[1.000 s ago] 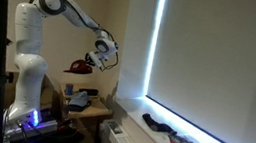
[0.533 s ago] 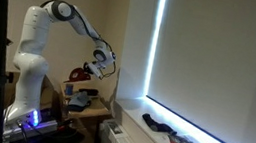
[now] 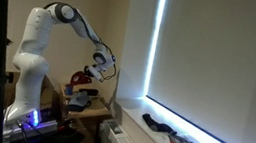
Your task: Put the maroon cap on top of the blue cap in the top drawer
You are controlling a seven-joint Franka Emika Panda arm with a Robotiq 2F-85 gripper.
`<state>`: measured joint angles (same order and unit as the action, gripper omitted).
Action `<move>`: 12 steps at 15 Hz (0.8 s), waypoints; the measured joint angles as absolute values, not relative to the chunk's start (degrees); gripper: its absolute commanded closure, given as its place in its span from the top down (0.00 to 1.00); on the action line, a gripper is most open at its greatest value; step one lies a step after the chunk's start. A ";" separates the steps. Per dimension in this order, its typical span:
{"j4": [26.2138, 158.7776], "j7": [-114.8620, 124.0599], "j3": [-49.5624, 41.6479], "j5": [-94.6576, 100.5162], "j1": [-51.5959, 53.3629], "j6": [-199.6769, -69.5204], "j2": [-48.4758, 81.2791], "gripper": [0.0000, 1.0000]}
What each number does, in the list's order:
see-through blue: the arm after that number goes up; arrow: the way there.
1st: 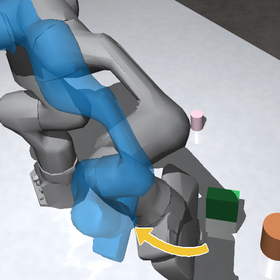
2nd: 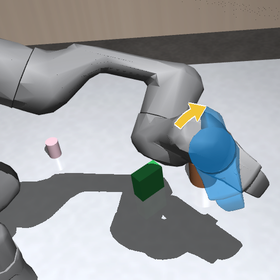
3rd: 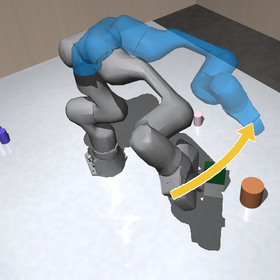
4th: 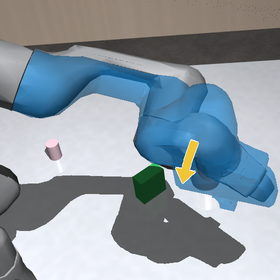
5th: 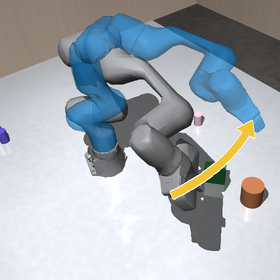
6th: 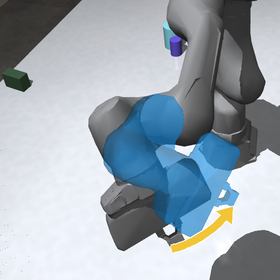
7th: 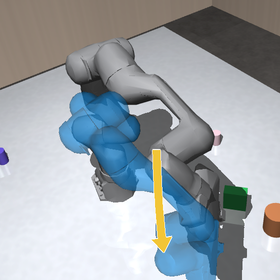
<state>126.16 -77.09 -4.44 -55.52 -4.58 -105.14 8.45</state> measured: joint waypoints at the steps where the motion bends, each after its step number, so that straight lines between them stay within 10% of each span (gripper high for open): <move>1: 126.30 -78.78 -4.41 -57.52 -4.58 -105.14 9.18 0.01; 12: 125.34 -97.53 -3.21 -69.96 -3.89 -111.63 21.00 0.05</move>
